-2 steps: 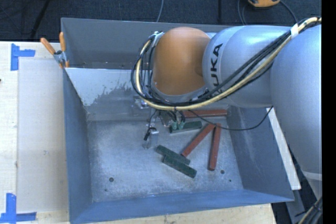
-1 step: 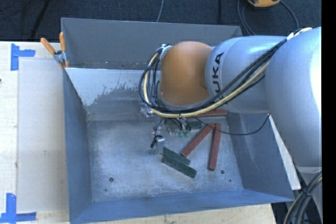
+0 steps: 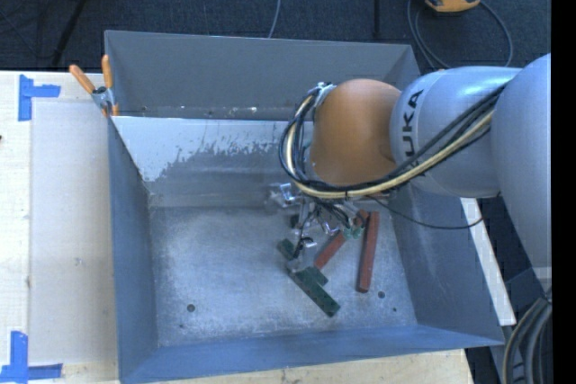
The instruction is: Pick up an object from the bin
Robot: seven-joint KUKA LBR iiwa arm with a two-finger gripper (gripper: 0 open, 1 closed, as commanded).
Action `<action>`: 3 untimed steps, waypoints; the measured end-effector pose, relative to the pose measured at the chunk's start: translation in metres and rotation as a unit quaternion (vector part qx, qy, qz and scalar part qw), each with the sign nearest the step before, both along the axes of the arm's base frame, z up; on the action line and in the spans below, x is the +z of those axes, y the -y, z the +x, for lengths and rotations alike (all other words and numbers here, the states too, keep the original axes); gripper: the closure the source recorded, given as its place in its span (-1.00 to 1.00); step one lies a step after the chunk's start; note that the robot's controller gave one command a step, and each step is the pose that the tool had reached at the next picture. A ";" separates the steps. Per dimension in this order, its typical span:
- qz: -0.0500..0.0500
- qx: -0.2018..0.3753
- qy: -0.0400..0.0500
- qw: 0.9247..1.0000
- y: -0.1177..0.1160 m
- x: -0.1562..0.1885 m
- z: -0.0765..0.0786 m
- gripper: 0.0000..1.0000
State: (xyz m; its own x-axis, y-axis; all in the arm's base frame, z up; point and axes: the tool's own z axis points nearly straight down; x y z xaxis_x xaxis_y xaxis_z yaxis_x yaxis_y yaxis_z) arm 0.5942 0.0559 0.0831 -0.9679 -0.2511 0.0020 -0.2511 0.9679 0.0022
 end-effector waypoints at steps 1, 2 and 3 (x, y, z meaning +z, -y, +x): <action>-0.002 -0.007 0.000 1.000 0.037 0.009 -0.005 -1.00; 0.000 0.064 0.002 0.998 0.049 -0.002 -0.006 -1.00; -0.001 0.223 0.002 0.975 0.100 -0.006 0.010 1.00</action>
Offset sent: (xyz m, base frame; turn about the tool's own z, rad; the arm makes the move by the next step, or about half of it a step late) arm -0.0076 -0.0670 -0.0131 -0.2006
